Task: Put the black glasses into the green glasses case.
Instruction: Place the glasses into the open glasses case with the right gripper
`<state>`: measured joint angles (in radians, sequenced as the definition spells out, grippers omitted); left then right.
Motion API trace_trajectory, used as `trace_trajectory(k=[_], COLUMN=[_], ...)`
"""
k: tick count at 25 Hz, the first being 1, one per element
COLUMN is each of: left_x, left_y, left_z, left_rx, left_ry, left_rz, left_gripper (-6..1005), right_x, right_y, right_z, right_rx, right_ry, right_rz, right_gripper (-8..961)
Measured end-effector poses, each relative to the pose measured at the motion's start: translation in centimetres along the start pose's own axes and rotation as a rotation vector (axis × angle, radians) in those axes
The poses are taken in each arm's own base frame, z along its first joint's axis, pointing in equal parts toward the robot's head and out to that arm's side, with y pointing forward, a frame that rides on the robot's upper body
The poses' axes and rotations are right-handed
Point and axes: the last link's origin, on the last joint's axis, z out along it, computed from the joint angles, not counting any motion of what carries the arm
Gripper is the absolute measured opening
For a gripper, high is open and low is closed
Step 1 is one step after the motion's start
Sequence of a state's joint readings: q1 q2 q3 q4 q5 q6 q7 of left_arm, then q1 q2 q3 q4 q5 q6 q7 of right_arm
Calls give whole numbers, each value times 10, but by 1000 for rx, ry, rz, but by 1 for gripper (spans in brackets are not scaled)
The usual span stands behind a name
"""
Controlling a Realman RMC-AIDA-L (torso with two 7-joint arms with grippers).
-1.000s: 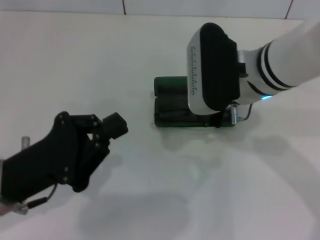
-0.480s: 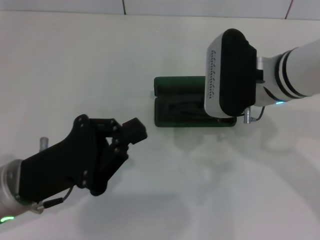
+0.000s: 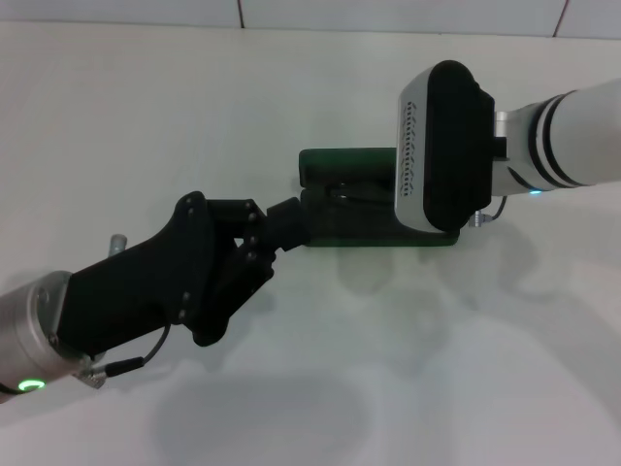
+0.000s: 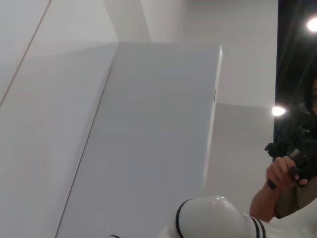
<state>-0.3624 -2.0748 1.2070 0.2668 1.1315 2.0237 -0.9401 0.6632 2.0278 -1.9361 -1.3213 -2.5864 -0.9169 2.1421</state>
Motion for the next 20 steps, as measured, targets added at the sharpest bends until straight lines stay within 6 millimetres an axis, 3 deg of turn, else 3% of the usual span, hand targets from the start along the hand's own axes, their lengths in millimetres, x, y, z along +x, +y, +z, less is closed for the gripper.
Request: trace_trajectory(k=[11, 20], left_x=[8, 12], left_y=[-6, -8], left_z=[-7, -8], left_rx=[31, 24], left_ry=[4, -2], left_rz=[26, 37], left_gripper=[41, 41], right_x=[-15, -11], right_y=[4, 4], right_z=[9, 17], right_rx=[12, 25], right_ry=[-34, -31], right_rz=[-84, -77], right_gripper=[73, 75])
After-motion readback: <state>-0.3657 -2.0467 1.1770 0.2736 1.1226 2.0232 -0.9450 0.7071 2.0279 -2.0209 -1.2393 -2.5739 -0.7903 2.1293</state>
